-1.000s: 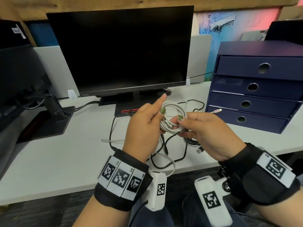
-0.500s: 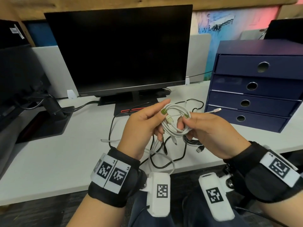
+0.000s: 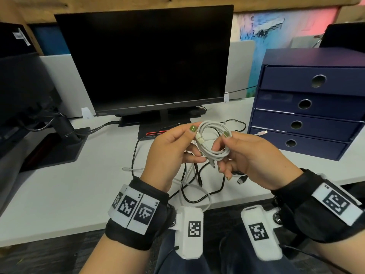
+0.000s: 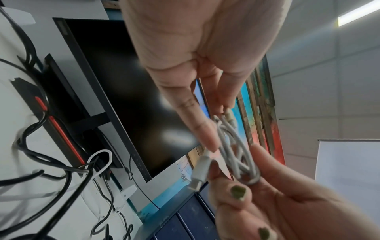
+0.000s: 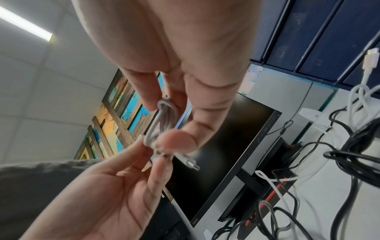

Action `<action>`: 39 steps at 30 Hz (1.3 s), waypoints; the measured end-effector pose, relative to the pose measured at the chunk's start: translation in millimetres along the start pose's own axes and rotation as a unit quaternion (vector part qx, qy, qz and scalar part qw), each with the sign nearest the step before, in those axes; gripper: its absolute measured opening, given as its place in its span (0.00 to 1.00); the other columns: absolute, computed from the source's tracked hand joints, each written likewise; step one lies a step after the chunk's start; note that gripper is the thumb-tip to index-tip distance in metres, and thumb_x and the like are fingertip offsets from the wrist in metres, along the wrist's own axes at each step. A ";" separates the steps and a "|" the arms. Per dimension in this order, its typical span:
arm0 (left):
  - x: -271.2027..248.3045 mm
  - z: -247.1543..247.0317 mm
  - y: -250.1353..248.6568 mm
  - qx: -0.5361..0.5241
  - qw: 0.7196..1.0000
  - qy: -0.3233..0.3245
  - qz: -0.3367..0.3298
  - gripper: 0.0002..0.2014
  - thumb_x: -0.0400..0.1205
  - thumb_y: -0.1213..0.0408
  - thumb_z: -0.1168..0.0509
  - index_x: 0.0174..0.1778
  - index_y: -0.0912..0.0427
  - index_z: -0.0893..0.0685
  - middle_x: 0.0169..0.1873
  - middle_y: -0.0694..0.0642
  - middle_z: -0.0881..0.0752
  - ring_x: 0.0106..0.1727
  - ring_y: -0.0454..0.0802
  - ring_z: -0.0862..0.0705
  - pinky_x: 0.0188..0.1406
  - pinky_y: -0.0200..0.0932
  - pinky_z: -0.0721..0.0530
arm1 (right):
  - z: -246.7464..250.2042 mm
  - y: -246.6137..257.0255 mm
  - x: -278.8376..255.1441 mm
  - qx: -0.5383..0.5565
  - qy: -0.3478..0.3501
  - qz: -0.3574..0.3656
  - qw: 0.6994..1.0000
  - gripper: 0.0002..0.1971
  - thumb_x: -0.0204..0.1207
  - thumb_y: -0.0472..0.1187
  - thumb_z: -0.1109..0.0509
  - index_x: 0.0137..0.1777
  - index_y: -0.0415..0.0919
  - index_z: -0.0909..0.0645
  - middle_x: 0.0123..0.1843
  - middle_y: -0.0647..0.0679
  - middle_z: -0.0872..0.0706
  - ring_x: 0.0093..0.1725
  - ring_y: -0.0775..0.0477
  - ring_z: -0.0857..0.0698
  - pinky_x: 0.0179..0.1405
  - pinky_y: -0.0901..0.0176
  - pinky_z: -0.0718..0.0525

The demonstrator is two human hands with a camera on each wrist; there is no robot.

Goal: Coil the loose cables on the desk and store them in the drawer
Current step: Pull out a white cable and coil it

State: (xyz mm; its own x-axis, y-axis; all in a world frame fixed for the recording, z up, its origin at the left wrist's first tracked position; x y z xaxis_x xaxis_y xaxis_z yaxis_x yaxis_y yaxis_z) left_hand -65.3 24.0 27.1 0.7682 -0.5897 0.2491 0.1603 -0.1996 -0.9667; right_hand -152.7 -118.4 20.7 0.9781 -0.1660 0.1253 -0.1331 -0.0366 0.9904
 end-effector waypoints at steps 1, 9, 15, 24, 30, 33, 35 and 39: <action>-0.2 -0.2 -1.0 0.000 1.000 0.000 -0.001 0.12 0.85 0.65 0.40 0.59 0.60 0.13 0.46 0.65 0.14 0.35 0.51 0.18 0.36 0.44 0.11 | -0.3 -0.2 0.8 -0.012 -0.011 0.000 1.000 0.14 0.82 0.42 0.40 0.47 0.30 0.20 0.36 0.35 0.20 0.30 0.44 0.20 0.25 0.56 0.20; 1.9 1.9 1.6 0.079 0.996 -0.036 -0.037 0.17 0.80 0.69 0.32 0.64 0.51 0.17 0.45 0.51 0.09 0.44 0.44 0.12 0.40 0.37 0.15 | -7.5 0.9 1.8 -0.010 -0.045 -0.001 0.999 0.12 0.83 0.38 0.41 0.64 0.40 0.23 0.43 0.39 0.18 0.35 0.37 0.13 0.36 0.49 0.10; -0.6 -1.7 -2.8 0.082 0.995 -0.045 -0.043 0.10 0.79 0.64 0.30 0.55 0.53 0.13 0.41 0.50 0.09 0.42 0.43 0.11 0.41 0.38 0.14 | -7.4 2.1 0.9 -0.025 -0.064 0.000 0.998 0.14 0.84 0.46 0.44 0.63 0.46 0.21 0.47 0.37 0.20 0.39 0.33 0.11 0.45 0.40 0.11; 1.9 1.0 3.6 0.113 0.989 -0.080 -0.059 0.06 0.78 0.68 0.30 0.48 0.54 0.13 0.35 0.52 0.08 0.40 0.46 0.10 0.48 0.43 0.15 | 0.9 3.4 -0.8 -0.199 -0.123 0.026 0.972 0.11 0.84 0.46 0.39 0.56 0.50 0.14 0.36 0.47 0.19 0.29 0.51 0.21 0.32 0.52 0.20; 2.5 0.0 7.1 0.091 0.992 -0.074 -0.034 0.03 0.81 0.68 0.34 0.47 0.55 0.18 0.37 0.52 0.08 0.44 0.42 0.11 0.47 0.43 0.17 | 10.6 1.0 1.2 -0.110 -0.128 0.043 0.985 0.09 0.82 0.32 0.38 0.55 0.36 0.17 0.32 0.37 0.16 0.27 0.43 0.19 0.28 0.54 0.18; 3.4 -0.8 8.9 0.046 0.996 -0.082 -0.011 0.03 0.83 0.69 0.36 0.48 0.57 0.20 0.39 0.55 0.09 0.43 0.43 0.12 0.41 0.38 0.17 | 8.3 -2.3 0.7 -0.057 -0.124 0.042 0.990 0.08 0.82 0.30 0.40 0.54 0.34 0.19 0.32 0.41 0.15 0.27 0.45 0.18 0.27 0.56 0.16; 4.0 -1.2 9.7 0.064 0.995 -0.080 -0.016 0.03 0.83 0.68 0.36 0.48 0.56 0.20 0.40 0.52 0.09 0.46 0.42 0.11 0.46 0.40 0.17 | 6.7 -4.5 0.3 -0.044 -0.129 0.047 0.990 0.09 0.82 0.30 0.40 0.53 0.35 0.19 0.31 0.43 0.15 0.28 0.45 0.18 0.27 0.56 0.16; 4.4 1.4 13.4 0.103 0.992 -0.067 -0.015 0.04 0.82 0.62 0.35 0.51 0.51 0.18 0.42 0.47 0.09 0.50 0.43 0.12 0.59 0.51 0.18 | 7.1 -4.8 -0.2 -0.052 -0.113 0.042 0.991 0.09 0.82 0.30 0.39 0.55 0.35 0.18 0.34 0.40 0.15 0.28 0.44 0.18 0.27 0.56 0.16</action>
State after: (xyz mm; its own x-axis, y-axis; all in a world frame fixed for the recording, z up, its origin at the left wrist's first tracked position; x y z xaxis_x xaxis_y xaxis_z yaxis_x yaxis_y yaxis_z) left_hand -58.9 19.8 15.2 0.8344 -0.4740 0.2813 0.2969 -0.0434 -0.9539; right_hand -153.4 -125.3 15.5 0.9018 -0.3812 0.2037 -0.1846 0.0865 0.9790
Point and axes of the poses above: each hand's wrist, its own x-axis towards the middle knuckle, its own z-axis out of the back of the hand, y = z × x, the point moved 2 cm from there along x, towards the middle knuckle
